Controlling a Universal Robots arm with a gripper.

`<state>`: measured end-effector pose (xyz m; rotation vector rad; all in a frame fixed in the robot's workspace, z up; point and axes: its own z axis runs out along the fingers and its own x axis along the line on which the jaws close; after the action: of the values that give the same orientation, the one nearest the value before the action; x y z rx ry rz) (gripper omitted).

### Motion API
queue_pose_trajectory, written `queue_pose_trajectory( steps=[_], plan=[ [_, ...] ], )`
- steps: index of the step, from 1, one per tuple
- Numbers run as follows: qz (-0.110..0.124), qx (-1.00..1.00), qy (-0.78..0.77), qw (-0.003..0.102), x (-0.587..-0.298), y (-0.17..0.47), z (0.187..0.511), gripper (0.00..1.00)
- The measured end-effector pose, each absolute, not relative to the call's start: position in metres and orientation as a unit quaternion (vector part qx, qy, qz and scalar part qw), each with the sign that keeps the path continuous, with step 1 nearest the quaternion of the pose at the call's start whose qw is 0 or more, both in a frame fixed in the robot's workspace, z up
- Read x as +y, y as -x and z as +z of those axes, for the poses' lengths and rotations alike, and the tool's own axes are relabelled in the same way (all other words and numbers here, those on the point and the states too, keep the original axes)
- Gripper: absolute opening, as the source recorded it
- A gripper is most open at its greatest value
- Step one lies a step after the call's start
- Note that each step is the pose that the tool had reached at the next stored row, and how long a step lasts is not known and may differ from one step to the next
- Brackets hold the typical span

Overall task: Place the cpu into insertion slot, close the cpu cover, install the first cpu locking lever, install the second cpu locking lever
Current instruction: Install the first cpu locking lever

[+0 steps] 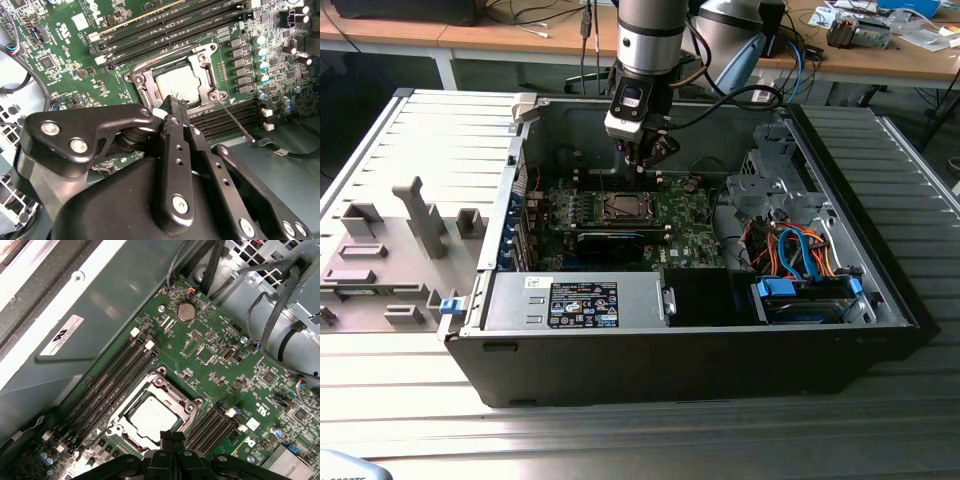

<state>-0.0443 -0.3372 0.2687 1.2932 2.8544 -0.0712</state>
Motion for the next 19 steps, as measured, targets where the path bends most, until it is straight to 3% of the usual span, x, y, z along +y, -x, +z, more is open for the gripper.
queue_pose_trajectory(
  steps=[19],
  plan=[
    [-0.023,0.916,-0.4,0.004,-0.3372,0.0443,0.2688,0.11]
  ],
)
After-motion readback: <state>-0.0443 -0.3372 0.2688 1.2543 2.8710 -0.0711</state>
